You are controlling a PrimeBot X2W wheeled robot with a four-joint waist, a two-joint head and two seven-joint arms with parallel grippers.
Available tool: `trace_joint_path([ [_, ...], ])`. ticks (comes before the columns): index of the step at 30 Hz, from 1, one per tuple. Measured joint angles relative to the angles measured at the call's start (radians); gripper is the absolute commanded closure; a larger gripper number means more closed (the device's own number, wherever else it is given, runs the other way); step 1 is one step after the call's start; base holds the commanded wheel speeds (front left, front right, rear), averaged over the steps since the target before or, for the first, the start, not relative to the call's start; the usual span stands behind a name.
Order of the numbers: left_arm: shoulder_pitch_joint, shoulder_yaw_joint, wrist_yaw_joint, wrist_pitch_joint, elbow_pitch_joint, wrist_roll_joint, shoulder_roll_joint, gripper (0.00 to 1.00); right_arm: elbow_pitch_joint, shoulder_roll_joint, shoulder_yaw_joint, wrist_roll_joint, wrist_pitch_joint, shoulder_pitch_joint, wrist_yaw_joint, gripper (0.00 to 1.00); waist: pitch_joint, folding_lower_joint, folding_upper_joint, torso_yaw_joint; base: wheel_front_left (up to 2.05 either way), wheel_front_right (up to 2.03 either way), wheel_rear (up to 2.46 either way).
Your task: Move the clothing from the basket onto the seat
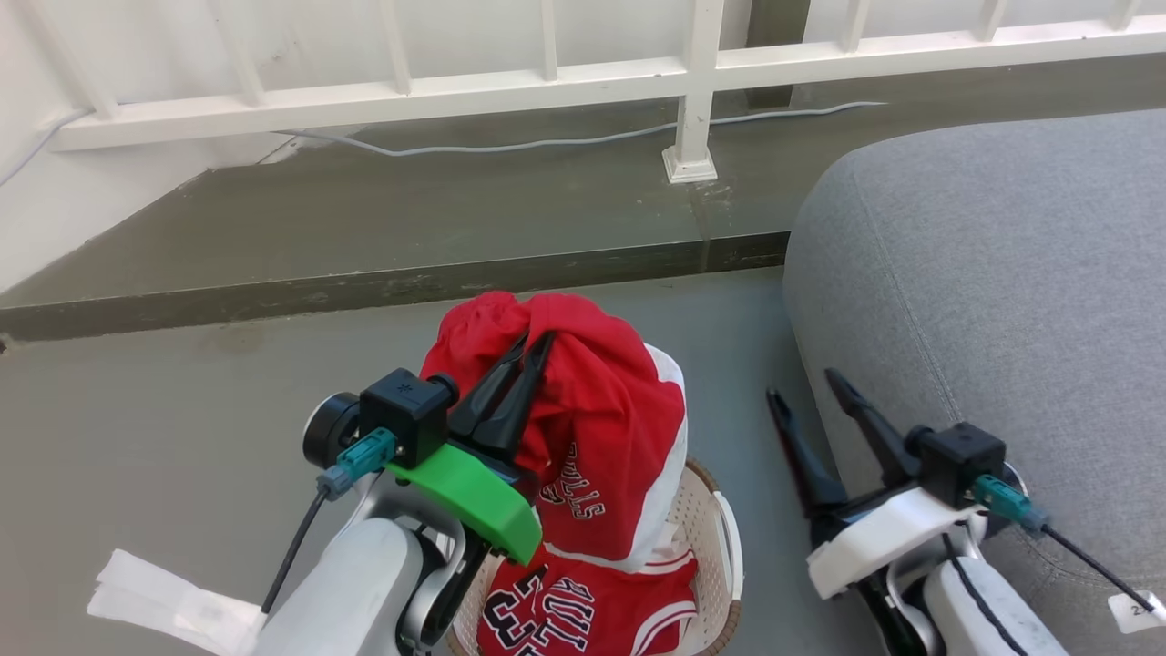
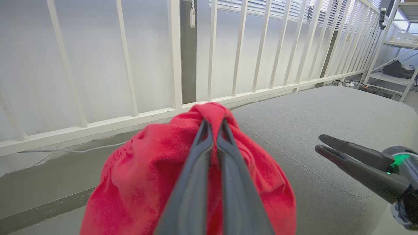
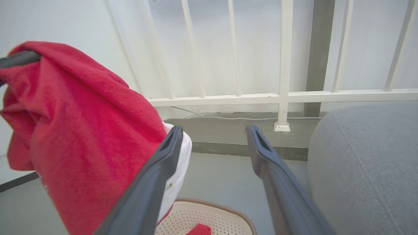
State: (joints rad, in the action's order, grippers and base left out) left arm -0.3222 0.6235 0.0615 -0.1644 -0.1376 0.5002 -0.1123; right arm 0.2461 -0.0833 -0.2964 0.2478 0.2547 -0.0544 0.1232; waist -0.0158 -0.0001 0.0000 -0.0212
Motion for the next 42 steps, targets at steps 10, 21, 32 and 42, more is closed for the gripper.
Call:
trace_joint_path([
  [10, 0.022, 0.006, -0.019, 0.04, 0.074, 0.0, -0.013, 1.0, -0.13, 0.019, -0.198, 0.031, 0.0, -0.049, 0.0, 0.0, -0.006, 0.0, 0.0, -0.001, 0.0, 0.0, 0.0],
  [21, 0.047, 0.021, -0.035, 0.068, 0.133, 0.0, -0.027, 1.0, -0.169, 0.02, -0.373, 0.1, -0.029, -0.064, 0.0, 0.0, -0.009, 0.0, 0.0, 0.003, 0.0, 0.0, 0.0],
  [32, 0.062, 0.032, -0.036, 0.095, 0.188, 0.001, -0.029, 1.0, -0.076, 0.02, -0.399, 0.113, -0.049, -0.106, 0.0, 0.63, -0.006, 0.0, 0.0, 0.006, 0.0, 0.0, 0.0],
  [42, 0.076, 0.048, -0.037, 0.111, 0.222, 0.025, -0.029, 1.0, -0.029, 0.02, -0.412, 0.135, -0.049, -0.144, 0.0, 1.0, -0.004, 0.0001, 0.0, 0.011, 0.0, 0.0, 0.0],
])
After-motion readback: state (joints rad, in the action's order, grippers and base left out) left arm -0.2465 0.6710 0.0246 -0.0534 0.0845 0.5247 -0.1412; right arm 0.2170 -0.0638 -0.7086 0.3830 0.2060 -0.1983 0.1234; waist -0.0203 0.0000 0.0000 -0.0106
